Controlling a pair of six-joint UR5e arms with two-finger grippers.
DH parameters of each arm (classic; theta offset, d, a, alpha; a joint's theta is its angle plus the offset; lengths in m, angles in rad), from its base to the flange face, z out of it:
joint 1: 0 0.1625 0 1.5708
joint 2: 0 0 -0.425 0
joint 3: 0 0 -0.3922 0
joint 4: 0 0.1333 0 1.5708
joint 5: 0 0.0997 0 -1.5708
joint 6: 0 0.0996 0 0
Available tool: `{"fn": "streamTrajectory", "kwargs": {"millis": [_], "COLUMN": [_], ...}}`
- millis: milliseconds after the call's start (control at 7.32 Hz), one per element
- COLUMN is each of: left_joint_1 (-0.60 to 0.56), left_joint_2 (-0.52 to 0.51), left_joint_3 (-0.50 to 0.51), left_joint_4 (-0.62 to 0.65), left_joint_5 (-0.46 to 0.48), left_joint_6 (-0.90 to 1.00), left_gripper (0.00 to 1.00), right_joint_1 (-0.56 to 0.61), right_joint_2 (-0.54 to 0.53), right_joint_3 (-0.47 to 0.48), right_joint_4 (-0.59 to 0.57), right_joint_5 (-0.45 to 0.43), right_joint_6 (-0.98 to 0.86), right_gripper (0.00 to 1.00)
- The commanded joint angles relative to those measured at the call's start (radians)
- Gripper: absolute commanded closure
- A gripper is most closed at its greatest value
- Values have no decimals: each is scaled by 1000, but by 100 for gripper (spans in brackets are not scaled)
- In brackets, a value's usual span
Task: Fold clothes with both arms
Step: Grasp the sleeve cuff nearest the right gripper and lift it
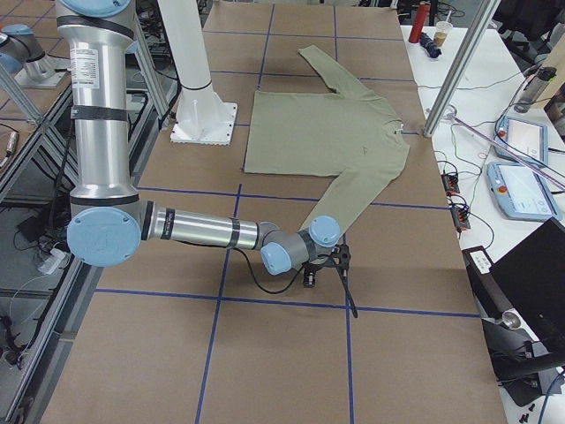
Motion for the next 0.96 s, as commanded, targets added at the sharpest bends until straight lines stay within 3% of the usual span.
{"fn": "streamTrajectory", "kwargs": {"millis": [0,410,546,683,819], "left_joint_1": [-1,0,0,0,0], "left_joint_2": [1,4,4,4,4], "left_joint_3": [1,6,7,6,4], "left_joint_4": [1,1,1,1,1], "left_joint_5": [2,2,2,2,2], "left_joint_6": [1,2,2,2,2], "left_gripper": [0,0,0,0,0], "right_joint_1": [-2,-2,0,0,0], "right_joint_2": [16,33,32,24,21], "right_joint_3": [-5,-6,-11,-11,-9], "right_joint_4": [-3,-6,-5,-5,-2], "right_joint_5": [-2,-2,1,5,8], "right_joint_6": [2,0,2,2,2], "right_gripper": [63,58,70,100,100]}}
